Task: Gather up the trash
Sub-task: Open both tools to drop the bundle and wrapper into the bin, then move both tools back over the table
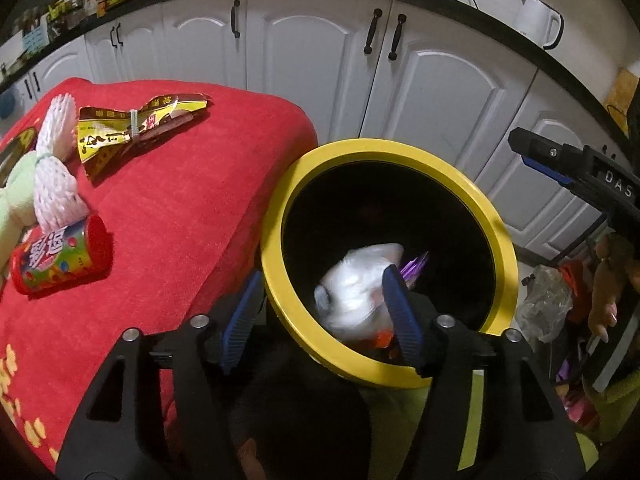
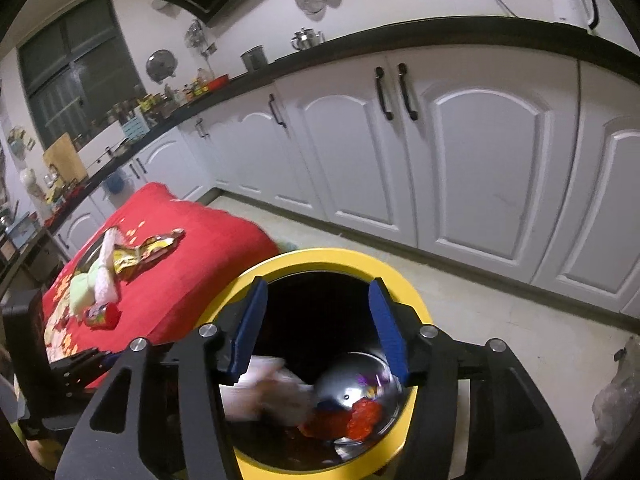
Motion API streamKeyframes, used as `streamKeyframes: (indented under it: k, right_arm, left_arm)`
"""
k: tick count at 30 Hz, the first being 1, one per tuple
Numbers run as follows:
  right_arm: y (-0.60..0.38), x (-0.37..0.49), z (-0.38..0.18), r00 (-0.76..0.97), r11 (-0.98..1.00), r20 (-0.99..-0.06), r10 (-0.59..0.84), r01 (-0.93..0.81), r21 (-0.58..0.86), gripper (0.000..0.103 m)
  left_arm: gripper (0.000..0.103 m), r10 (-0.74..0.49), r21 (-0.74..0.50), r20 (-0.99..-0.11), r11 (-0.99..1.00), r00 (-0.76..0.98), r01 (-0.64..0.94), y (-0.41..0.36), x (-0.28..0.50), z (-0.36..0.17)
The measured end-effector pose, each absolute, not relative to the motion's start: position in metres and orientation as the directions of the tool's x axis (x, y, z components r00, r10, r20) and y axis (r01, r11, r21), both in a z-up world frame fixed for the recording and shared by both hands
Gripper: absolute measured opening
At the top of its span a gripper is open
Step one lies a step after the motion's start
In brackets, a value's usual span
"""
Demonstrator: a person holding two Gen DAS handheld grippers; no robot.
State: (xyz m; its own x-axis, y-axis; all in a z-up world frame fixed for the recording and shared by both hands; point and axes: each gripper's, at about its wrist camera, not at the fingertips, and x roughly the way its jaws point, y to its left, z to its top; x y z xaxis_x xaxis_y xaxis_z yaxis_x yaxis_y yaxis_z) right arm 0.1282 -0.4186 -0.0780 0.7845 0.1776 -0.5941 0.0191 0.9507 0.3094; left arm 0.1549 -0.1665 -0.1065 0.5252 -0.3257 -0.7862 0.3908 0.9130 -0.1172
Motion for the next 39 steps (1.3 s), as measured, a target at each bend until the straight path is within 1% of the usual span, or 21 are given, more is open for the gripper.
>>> streamKeyframes:
  k: [3,4,5,6,9,13,14,19,24,30,39]
  right_arm:
    - [-0.423,0.128,-0.078,0.79,0.95,-0.591,0.165,0.034,0.312,0.051]
    - [-0.423,0.127,-0.077,0.792,0.95,-0.588,0.163,0.035,0.31,0.052]
    - [-0.423,0.126,-0.077,0.794,0.951,-0.586,0.161,0.035,0.308,0.052]
    - [-0.423,0.126,-0.076,0.795,0.951,-0.585,0.16,0.035,0.307,0.055]
    - [-0.423,0.124,-0.073,0.804,0.954,-0.576,0.15,0.036,0.298,0.057]
    - [-0.427,0.121,-0.066,0.82,0.954,-0.557,0.131,0.048,0.295,0.063]
    - [-0.427,0.12,-0.065,0.824,0.956,-0.553,0.124,0.051,0.29,0.063]
    - [-0.426,0.117,-0.056,0.842,0.958,-0.53,0.103,0.061,0.282,0.071]
    - [-0.417,0.113,-0.045,0.859,0.966,-0.505,0.082,0.055,0.252,0.076]
    - [-0.4,0.108,-0.032,0.872,0.973,-0.479,0.097,0.019,0.232,0.08]
    - [-0.371,0.101,-0.013,0.886,0.978,-0.445,0.128,-0.04,0.203,0.084]
  left_arm:
    - [0.062,-0.332,-0.127,-0.779,0.914,0.531,0.386,-0.164,0.155,-0.105]
    - [0.066,-0.334,-0.128,-0.778,0.914,0.533,0.385,-0.163,0.155,-0.104]
    - [0.068,-0.337,-0.132,-0.774,0.914,0.536,0.383,-0.163,0.154,-0.103]
    - [0.072,-0.341,-0.137,-0.77,0.914,0.538,0.383,-0.162,0.154,-0.101]
    - [0.079,-0.346,-0.14,-0.76,0.914,0.551,0.381,-0.162,0.151,-0.097]
    - [0.091,-0.348,-0.142,-0.745,0.916,0.569,0.374,-0.159,0.148,-0.089]
    - [0.092,-0.346,-0.142,-0.741,0.919,0.575,0.368,-0.157,0.147,-0.087]
    - [0.092,-0.325,-0.135,-0.722,0.932,0.611,0.336,-0.147,0.142,-0.076]
    - [0.092,-0.316,-0.138,-0.681,0.941,0.661,0.308,-0.132,0.135,-0.057]
    - [0.092,-0.302,-0.143,-0.63,0.951,0.716,0.275,-0.116,0.128,-0.038]
    - [0.092,-0.274,-0.162,-0.583,0.962,0.764,0.221,-0.088,0.12,-0.023]
